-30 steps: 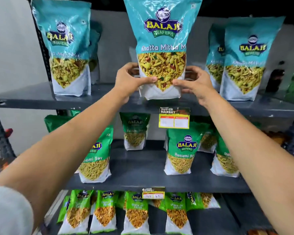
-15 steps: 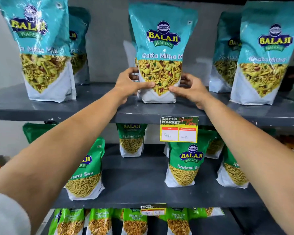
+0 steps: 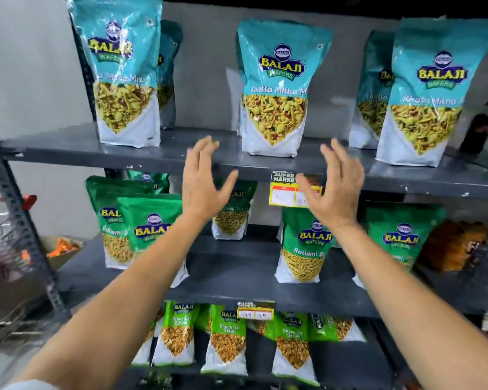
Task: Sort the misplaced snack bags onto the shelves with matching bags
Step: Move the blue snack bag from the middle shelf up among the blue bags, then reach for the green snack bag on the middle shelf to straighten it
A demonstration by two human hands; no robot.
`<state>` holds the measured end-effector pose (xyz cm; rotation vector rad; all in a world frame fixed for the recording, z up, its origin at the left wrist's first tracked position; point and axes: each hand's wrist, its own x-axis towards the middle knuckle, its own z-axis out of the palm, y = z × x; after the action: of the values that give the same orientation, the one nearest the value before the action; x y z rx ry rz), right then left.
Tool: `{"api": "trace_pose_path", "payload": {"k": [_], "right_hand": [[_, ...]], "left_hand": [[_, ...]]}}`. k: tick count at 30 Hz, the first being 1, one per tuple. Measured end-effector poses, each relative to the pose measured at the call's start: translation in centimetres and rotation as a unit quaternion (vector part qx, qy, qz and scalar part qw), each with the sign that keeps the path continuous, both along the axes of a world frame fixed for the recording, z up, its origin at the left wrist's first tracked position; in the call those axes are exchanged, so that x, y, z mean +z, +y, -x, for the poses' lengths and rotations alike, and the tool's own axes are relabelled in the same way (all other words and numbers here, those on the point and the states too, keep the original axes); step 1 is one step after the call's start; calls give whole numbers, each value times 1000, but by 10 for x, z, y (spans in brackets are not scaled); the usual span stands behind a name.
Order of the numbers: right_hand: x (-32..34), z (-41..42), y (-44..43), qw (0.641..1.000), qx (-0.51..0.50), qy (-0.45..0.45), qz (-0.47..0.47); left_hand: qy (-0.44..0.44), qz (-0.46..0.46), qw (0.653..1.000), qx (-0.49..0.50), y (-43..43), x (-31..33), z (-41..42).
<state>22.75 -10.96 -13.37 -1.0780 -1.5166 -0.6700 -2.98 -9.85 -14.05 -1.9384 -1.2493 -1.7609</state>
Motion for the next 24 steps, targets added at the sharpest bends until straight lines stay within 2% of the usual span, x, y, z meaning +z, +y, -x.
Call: {"api": "trace_pose_path", "payload": {"k": [4,8,12,16,20,24], "right_hand": [[-87,11,-57,999,9,3,53],[-165,31,-102,985,49,26,164],[-221,61,-127,943,115,99,297],[-245,97,-123,891,173,156,389],[-254,128,-89,864,203,188,421],[-255,164,-44,843,226,212,439]], "left_hand": [[-6,64,998,24,-55,-104,27],[-30,165,985,29,-109,-173,49],[-94,223,970,24,-131,-198,72],[-158,258,952,46,-119,-209,99],[-196,309,928,71,-87,-219,124],[-223,362,903,55,-44,-228,154]]}}
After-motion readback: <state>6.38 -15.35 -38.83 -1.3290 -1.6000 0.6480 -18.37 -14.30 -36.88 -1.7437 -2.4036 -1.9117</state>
